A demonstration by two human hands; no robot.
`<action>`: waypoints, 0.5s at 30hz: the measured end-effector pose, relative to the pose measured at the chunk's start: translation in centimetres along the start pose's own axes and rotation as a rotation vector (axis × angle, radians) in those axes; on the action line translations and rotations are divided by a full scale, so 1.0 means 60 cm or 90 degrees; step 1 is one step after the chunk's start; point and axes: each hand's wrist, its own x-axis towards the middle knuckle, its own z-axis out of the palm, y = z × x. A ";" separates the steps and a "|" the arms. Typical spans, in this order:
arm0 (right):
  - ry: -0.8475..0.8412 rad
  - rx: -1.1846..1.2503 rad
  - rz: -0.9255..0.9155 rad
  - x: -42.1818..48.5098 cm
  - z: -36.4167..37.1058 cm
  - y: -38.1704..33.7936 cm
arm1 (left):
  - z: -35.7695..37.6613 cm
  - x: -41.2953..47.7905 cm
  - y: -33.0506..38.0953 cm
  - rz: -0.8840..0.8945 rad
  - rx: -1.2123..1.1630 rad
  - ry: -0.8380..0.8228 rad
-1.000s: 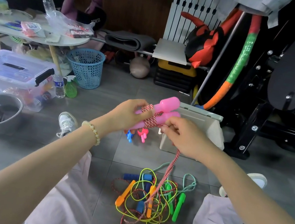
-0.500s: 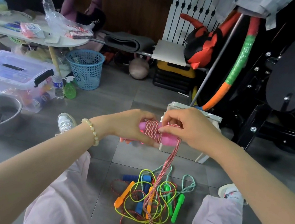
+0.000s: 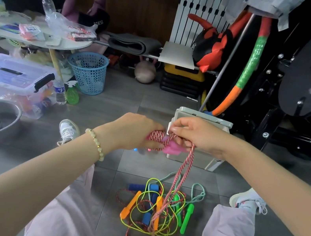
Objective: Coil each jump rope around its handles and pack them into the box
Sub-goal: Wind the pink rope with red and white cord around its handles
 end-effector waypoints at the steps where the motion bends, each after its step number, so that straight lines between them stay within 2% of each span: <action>1: -0.001 0.024 0.006 0.002 0.002 0.001 | 0.003 -0.001 0.002 0.006 0.025 0.025; 4: -0.045 0.007 0.010 -0.002 0.007 0.001 | 0.011 -0.007 0.006 0.009 0.029 0.044; 6: -0.053 -0.083 -0.048 -0.004 0.007 0.003 | 0.011 -0.009 0.008 0.000 0.007 0.025; 9: -0.003 -0.232 -0.158 -0.003 -0.004 0.003 | 0.008 -0.010 0.007 0.006 -0.029 0.020; 11: 0.005 -0.231 -0.175 -0.003 -0.013 -0.001 | 0.005 -0.012 0.006 0.024 -0.065 0.019; 15: -0.023 -0.135 -0.152 0.001 -0.016 0.002 | -0.001 -0.020 0.012 0.040 -0.141 0.026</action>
